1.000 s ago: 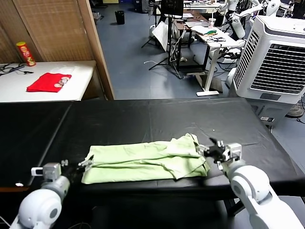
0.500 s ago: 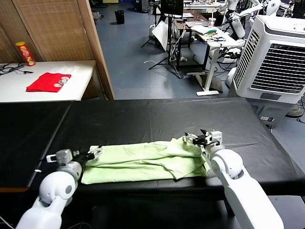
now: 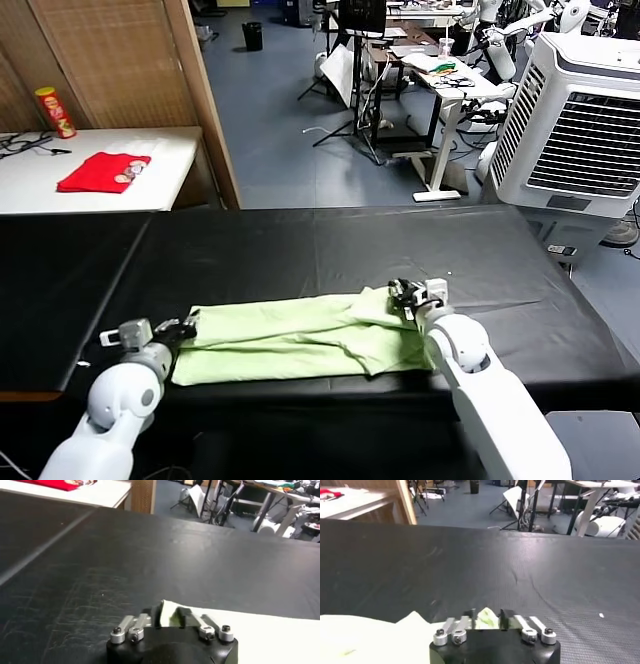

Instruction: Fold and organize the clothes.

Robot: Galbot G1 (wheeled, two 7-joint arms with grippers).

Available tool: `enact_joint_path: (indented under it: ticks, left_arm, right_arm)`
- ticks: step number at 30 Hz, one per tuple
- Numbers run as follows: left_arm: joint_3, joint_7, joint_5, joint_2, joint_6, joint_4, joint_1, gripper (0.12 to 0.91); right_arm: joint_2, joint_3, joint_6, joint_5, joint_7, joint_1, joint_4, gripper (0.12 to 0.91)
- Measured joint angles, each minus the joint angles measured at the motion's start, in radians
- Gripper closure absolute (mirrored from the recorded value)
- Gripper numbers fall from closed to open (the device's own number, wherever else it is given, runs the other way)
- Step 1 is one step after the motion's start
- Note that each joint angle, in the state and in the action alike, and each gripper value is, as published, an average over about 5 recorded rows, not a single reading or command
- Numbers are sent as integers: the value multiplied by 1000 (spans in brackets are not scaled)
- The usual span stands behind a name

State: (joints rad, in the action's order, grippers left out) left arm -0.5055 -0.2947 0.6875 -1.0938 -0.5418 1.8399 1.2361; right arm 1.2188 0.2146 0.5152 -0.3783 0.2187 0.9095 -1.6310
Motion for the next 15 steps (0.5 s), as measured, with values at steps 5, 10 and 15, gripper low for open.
enact_joint_path:
  ticks: [5,10,15]
  left_arm:
    - [6,-2,-86,-12,11,4,3,899]
    - [2,-5,-109,-15,12,21,5,900]
    - [-14,-5,-112,-1,14,46,19,786]
  right_arm:
    - [24,8,-14,8,22,30,-18,902]
    - [26,26,-6,5,13,59,-50,873]
    - [7,49,-4,4,-6,92,-101,654]
